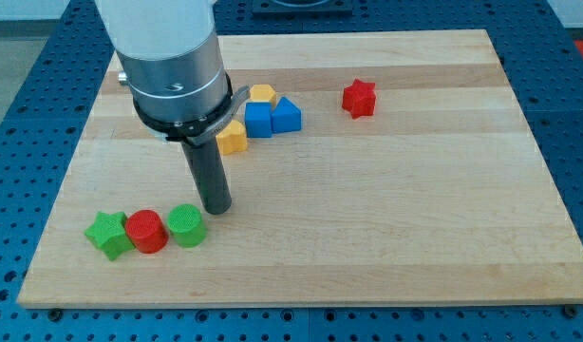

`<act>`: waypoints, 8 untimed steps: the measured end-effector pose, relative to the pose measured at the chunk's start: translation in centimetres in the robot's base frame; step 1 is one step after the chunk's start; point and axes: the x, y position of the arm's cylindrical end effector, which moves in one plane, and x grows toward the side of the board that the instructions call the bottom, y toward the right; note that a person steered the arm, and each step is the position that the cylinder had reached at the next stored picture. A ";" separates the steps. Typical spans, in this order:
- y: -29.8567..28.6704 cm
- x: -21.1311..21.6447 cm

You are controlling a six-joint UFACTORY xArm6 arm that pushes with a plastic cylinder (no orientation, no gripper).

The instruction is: Push the blue triangle below the yellow heart

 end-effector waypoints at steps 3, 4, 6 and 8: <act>-2.5 2.6; -1.5 0.7; 6.7 -5.6; 12.1 -10.1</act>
